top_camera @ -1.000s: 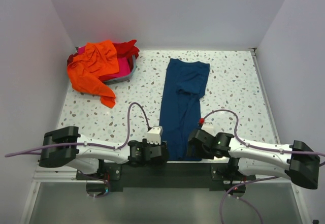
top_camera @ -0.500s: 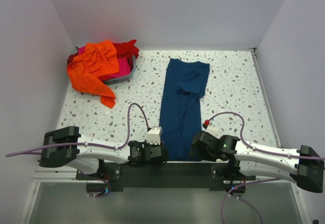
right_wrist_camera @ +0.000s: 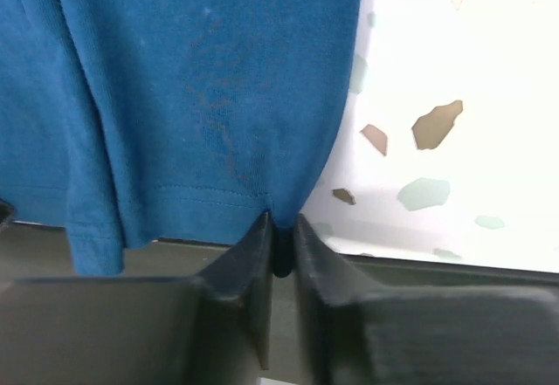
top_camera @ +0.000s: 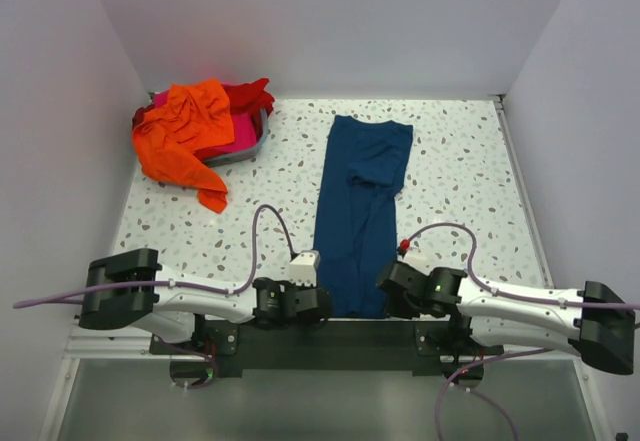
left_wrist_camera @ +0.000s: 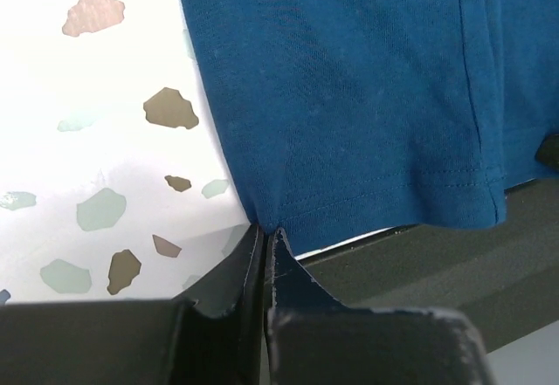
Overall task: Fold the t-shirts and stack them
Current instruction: Fold the tshirt
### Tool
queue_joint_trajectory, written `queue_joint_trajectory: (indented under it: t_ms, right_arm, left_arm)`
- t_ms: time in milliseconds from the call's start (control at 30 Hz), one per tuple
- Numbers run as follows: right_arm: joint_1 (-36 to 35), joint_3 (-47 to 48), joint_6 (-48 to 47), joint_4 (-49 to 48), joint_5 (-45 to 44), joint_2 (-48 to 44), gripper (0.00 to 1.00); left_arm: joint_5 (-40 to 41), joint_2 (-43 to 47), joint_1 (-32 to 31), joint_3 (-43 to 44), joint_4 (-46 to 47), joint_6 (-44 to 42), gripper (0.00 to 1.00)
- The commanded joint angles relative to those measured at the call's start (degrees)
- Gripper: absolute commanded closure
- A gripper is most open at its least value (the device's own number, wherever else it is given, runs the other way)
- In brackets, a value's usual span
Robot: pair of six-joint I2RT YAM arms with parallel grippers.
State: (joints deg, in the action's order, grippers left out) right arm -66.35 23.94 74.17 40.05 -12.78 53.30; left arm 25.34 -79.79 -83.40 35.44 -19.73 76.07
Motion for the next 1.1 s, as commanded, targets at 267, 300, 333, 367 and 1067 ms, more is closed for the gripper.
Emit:
queue_joint_trajectory:
  t_ms: [267,300,333,367,1067]
  right_arm:
    - [-7.74,3.65,4.22,2.31,-0.84,2.68,1.0]
    - [-9.4,4.52,5.36,2.48,-1.11,3.73,1.0]
    - [-10.2,5.05,5.72,2.57,-1.55,4.26,1.0]
    - [-10.99,5.58,6.07,2.66,-1.72,5.05,1.0]
    - [-2.05,15.25,-2.61,9.35,-12.81,2.78,1.0]
  left_arm:
    - [-4.51,6.04,-1.07,-5.12,1.53,-0.58,1.0]
    - [-4.86,6.74,-1.15,-5.55,1.53,-0.49,1.0]
    - [-5.04,7.36,-1.24,-5.82,1.53,-0.4,1.0]
    - [-5.21,8.76,-1.16,-6.0,1.45,-0.4,1.0]
    - [-5.74,8.86,12.2,2.26,2.94,-18.32,1.0]
